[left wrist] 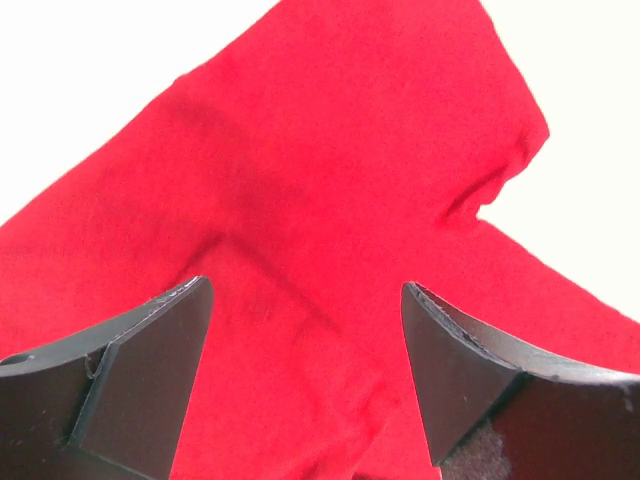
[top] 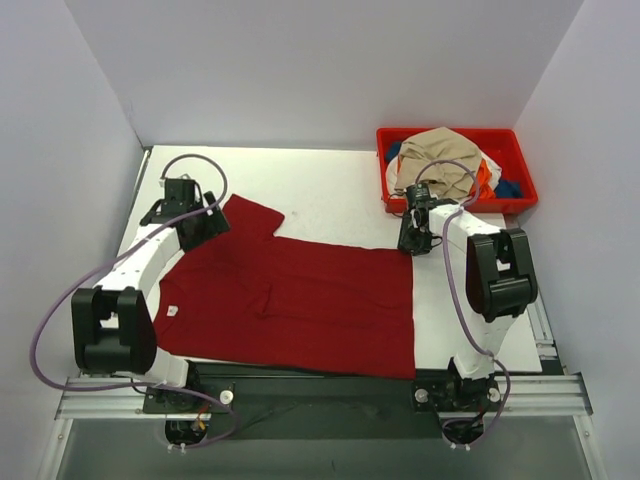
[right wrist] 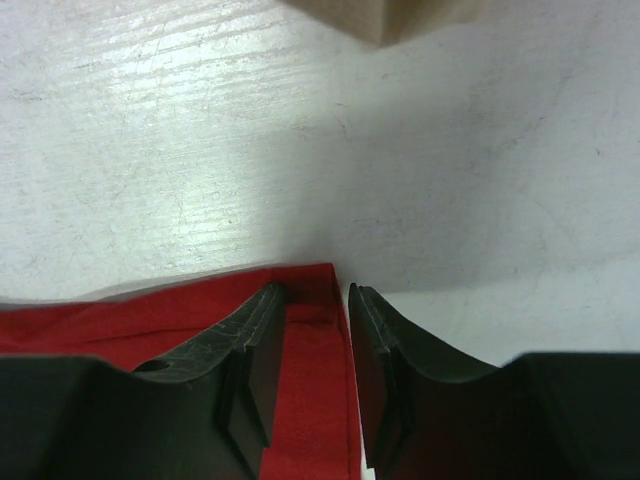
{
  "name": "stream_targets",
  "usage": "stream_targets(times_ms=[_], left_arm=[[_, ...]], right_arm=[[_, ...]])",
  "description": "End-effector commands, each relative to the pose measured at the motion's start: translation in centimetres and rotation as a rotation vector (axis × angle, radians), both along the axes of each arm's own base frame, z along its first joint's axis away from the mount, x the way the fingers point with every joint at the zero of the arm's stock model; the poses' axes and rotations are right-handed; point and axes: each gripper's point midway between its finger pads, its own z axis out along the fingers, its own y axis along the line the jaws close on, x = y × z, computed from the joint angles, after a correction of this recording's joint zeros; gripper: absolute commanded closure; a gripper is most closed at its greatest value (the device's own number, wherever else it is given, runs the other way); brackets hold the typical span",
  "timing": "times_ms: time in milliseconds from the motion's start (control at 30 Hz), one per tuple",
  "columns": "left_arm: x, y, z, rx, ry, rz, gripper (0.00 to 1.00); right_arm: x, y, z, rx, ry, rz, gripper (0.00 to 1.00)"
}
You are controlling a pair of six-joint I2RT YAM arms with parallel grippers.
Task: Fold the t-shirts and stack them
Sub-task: Grap the side of the flattened tshirt furthest away from the robot with both arms
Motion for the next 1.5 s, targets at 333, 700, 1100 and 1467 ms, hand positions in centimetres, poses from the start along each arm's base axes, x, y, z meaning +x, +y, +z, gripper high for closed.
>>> stream_targets(times_ms=[333,700,1100,1467], left_arm=[[14.4,-0.1,3.9,0.155,-0.218,-0.039,0.15],[21.6,-1.3,-1.1,0.191,-0.201,-0.06,0.23],[24.6,-2.3,-3.8,0.284,-0.154,-0.088,0.32],[22.1,-2.3,-6.6,0.3,-0.043,-0.073,0.37]], right_arm=[[-1.6,-0.2,-0.6,0.003,0.073,-0.01,0.99],[-1.8,0.4,0.3,0.035,0.103,-0.049,1.0],[-1.4,0.4,0.3,0.027,0.13,-0.043,1.0],[-1.0,0.5,0.1,0.026,0.136,-0.043,1.0]])
